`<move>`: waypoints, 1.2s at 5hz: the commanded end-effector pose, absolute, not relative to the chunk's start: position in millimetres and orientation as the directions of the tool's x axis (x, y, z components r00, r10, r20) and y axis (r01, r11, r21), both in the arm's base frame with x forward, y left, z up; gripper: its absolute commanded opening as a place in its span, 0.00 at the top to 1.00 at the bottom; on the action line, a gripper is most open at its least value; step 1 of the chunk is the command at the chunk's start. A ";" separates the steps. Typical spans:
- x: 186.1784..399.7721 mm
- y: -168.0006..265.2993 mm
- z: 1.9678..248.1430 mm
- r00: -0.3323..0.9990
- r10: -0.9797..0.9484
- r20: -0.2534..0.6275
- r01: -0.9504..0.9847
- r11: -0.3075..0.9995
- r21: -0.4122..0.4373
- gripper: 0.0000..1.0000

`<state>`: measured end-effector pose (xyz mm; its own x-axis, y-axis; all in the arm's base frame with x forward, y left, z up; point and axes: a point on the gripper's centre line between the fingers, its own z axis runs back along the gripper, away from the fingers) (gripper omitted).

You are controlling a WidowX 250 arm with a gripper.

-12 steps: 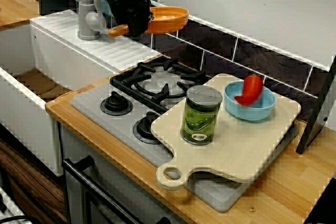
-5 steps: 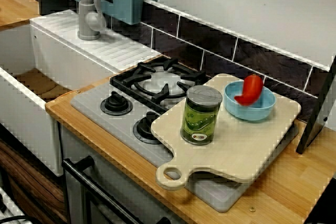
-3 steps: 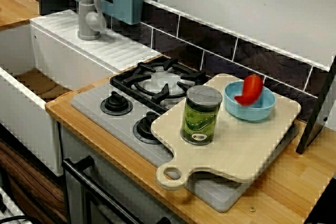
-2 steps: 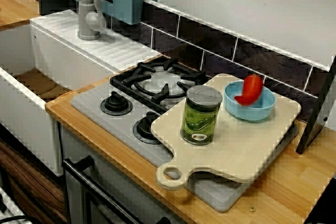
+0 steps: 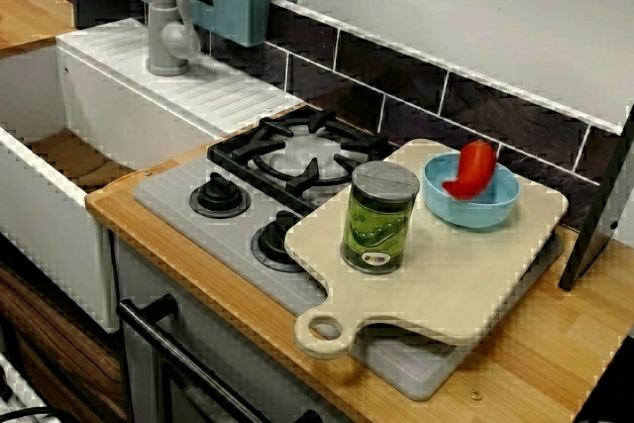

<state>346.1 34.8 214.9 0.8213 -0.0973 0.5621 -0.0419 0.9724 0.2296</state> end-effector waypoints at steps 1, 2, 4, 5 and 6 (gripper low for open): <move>337.1 38.3 242.0 0.817 -0.118 0.564 -0.019 0.973 0.232 1.00; 337.5 38.4 241.6 0.823 -0.119 0.555 -0.014 0.973 0.230 1.00; 337.2 40.0 247.9 0.837 -0.121 0.534 -0.008 0.972 0.234 1.00; 337.1 41.8 249.3 0.853 -0.122 0.508 -0.009 0.969 0.247 1.00; 338.7 43.2 248.4 0.868 -0.119 0.482 -0.017 0.963 0.268 1.00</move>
